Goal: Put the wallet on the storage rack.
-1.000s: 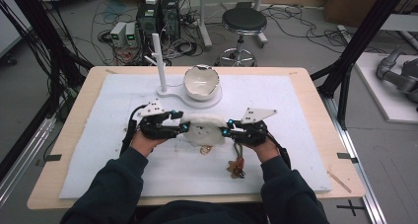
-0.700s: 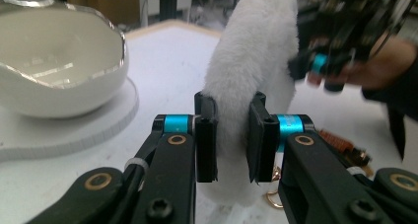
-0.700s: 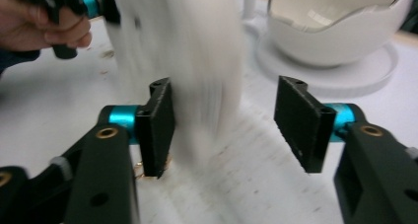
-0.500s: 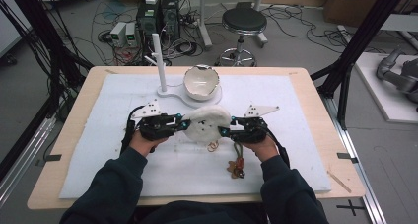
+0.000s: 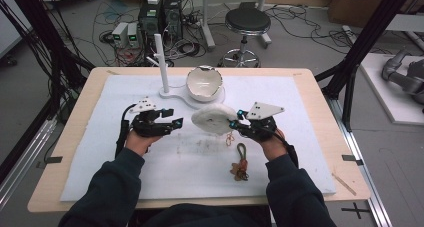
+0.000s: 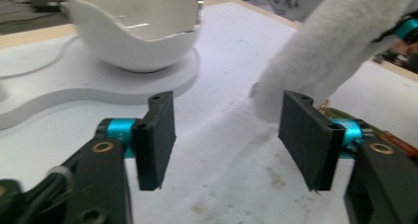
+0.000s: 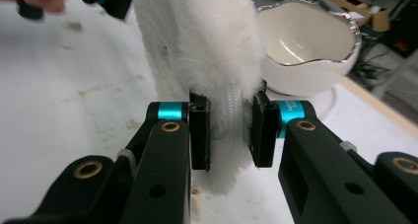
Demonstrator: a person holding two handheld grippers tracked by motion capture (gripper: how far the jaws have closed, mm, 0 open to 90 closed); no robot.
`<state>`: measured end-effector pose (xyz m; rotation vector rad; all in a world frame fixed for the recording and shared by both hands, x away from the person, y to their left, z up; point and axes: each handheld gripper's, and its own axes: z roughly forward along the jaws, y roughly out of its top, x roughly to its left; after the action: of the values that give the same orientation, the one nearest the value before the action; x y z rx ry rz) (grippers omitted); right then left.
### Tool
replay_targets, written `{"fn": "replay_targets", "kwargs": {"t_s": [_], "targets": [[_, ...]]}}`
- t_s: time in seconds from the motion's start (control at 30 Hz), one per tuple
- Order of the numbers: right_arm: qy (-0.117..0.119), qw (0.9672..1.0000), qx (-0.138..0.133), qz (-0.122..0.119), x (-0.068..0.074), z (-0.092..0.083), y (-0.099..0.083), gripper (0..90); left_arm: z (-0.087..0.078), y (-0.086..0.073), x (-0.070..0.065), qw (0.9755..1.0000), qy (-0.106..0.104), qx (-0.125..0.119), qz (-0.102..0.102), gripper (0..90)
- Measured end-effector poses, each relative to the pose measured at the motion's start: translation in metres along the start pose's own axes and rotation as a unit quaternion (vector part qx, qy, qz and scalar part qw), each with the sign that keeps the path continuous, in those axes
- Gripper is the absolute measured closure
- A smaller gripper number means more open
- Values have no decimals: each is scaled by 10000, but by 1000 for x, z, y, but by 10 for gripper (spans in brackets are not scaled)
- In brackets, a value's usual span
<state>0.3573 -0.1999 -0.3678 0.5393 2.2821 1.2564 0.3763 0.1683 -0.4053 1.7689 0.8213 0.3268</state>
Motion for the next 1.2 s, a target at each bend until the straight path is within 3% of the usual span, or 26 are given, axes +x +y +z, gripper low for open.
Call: {"fn": "replay_targets", "kwargs": {"t_s": [0.13, 0.37, 0.5, 0.73, 0.83, 1.17, 1.2], "targets": [[-91, 9999, 9, -89, -10, -3, 10, 751, -12, -2, 14, 9993, 360, 36, -35, 275], [-235, 9992, 147, -276, -32, 1, 39, 751, -38, -6, 38, 9973, 706, -175, -65, 247], [-304, 9984, 182, -444, -42, 4, 58, 751, -47, -6, 44, 9958, 833, -364, -43, 247], [-381, 9970, 195, -645, -56, 16, 89, 749, -54, -6, 46, 9947, 888, -521, 33, 247], [-410, 9960, 268, -752, -61, 23, 97, 749, -54, -6, 46, 9948, 882, -513, 30, 247], [-572, 9940, 485, -792, -80, 53, 118, 750, -57, -7, 50, 9947, 856, -565, -48, 250], [-599, 9932, 454, -887, -82, 55, 121, 749, -58, -7, 51, 9946, 872, -564, -67, 250]]}}
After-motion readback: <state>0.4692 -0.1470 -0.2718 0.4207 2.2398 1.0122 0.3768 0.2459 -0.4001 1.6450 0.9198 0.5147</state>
